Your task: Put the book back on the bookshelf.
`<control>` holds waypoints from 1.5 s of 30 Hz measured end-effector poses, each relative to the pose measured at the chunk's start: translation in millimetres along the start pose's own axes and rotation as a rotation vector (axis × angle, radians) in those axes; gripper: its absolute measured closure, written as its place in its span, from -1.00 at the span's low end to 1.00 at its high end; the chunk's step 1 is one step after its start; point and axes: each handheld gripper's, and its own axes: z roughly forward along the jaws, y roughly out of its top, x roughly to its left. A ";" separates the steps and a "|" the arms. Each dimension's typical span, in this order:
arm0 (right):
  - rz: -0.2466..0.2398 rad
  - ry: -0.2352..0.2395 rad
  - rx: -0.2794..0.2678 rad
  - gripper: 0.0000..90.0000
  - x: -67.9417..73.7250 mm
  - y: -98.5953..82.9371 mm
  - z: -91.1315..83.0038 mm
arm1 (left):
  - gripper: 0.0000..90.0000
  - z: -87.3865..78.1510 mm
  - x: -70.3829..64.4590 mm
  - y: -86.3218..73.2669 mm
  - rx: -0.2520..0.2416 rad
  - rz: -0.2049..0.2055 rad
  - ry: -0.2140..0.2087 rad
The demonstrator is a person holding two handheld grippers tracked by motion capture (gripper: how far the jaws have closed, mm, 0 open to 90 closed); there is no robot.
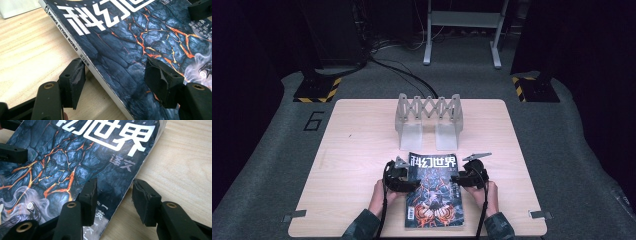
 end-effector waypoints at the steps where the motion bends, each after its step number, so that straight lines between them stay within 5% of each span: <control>1: 0.001 0.002 0.005 0.23 -0.2 0.0 0.0 | -0.25 -0.1 0.1 0.3 0.003 -0.001 -0.002; 5: 0.012 0.015 0.008 0.24 -1.3 -0.4 0.1 | -0.25 -0.4 1.9 1.9 0.013 -0.006 -0.009; 14: -0.015 0.007 0.003 0.25 0.0 0.3 1.2 | -0.31 -2.4 11.9 2.5 0.003 -0.056 -0.109; 19: -0.023 0.014 0.005 0.25 -0.4 1.4 2.1 | -0.30 -1.1 10.5 7.2 0.003 -0.049 -0.147; 24: -0.022 0.009 0.005 0.25 1.1 2.8 3.5 | -0.23 0.7 7.7 13.3 0.008 -0.007 -0.140; 28: -0.030 0.008 0.005 0.24 2.8 4.4 5.3 | -0.18 3.1 4.1 17.7 0.020 -0.019 -0.170; 37: -0.039 0.015 0.002 0.23 7.0 7.5 9.6 | 0.10 3.1 0.2 23.7 0.040 0.037 -0.132; 45: -0.016 0.029 0.022 0.17 8.4 8.1 8.8 | 0.31 -1.4 -4.2 23.5 -0.003 0.091 -0.102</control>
